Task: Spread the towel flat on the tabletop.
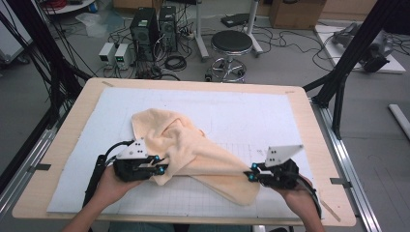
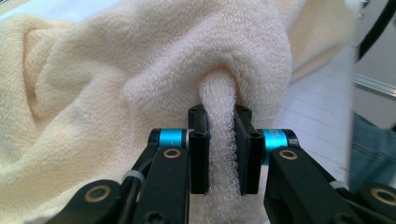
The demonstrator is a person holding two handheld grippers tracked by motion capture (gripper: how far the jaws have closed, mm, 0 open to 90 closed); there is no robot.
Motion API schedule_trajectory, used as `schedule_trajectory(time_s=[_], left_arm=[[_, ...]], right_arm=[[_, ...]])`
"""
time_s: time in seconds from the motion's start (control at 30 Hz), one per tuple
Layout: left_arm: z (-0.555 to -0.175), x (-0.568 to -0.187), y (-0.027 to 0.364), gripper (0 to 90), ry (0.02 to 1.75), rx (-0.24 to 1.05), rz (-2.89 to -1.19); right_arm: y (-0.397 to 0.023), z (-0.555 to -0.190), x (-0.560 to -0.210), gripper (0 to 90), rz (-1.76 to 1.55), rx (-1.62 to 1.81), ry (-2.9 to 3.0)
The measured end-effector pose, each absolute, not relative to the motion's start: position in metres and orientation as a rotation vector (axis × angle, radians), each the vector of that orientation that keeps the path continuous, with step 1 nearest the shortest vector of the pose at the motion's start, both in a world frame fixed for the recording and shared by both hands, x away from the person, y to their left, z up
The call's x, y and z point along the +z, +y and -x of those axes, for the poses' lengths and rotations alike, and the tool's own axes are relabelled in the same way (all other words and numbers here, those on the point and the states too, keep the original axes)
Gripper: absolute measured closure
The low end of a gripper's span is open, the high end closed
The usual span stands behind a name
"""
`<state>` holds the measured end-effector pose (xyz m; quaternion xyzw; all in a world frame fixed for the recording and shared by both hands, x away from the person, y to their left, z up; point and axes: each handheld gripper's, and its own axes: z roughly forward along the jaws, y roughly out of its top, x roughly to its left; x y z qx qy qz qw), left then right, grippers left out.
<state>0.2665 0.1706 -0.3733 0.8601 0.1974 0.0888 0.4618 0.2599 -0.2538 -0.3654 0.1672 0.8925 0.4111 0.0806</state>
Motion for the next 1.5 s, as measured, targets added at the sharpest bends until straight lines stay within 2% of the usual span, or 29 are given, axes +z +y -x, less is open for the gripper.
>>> schedule_trajectory(time_s=[0.17,0.3,0.33,0.4,0.57,0.73,0.87,1.07,1.27,1.3,1.43,1.5], left_arm=[[-0.236,-0.378,0.187,78.2,0.454,0.18,-2.128],[-0.215,-0.39,0.21,78.1,0.487,0.152,-2.154],[-0.212,-0.392,0.216,77.6,0.491,0.154,-2.172],[-0.208,-0.394,0.226,72.0,0.508,0.16,-2.194],[-0.214,-0.383,0.25,50.0,0.569,0.203,-2.124],[-0.241,-0.382,0.253,46.4,0.639,0.245,-2.07],[-0.27,-0.397,0.242,43.4,0.696,0.25,-2.071],[-0.304,-0.416,0.232,40.1,0.778,0.302,-2.115],[-0.318,-0.433,0.229,42.0,0.81,0.286,-2.206],[-0.318,-0.435,0.229,46.1,0.807,0.277,-2.211],[-0.323,-0.438,0.229,47.5,0.796,0.263,-2.192],[-0.323,-0.438,0.228,51.1,0.801,0.272,-2.184]], right_arm=[[-0.243,-0.217,-0.369,84.1,-0.438,1.215,2.712],[-0.22,-0.202,-0.388,82.7,-0.387,1.223,2.812],[-0.214,-0.202,-0.39,79.3,-0.369,1.226,2.831],[-0.203,-0.204,-0.39,62.4,-0.354,1.235,2.838],[-0.198,-0.223,-0.371,56.3,-0.351,1.262,2.761],[-0.192,-0.261,-0.361,56.1,-0.378,1.309,2.66],[-0.172,-0.297,-0.37,56.6,-0.373,1.268,2.662],[-0.148,-0.34,-0.406,57.1,-0.409,1.177,2.732],[-0.132,-0.358,-0.433,60.9,-0.402,1.154,2.788],[-0.13,-0.36,-0.438,61.7,-0.395,1.143,2.802],[-0.132,-0.361,-0.439,69.1,-0.389,1.159,2.795],[-0.132,-0.361,-0.437,84.1,-0.375,1.153,2.823]])
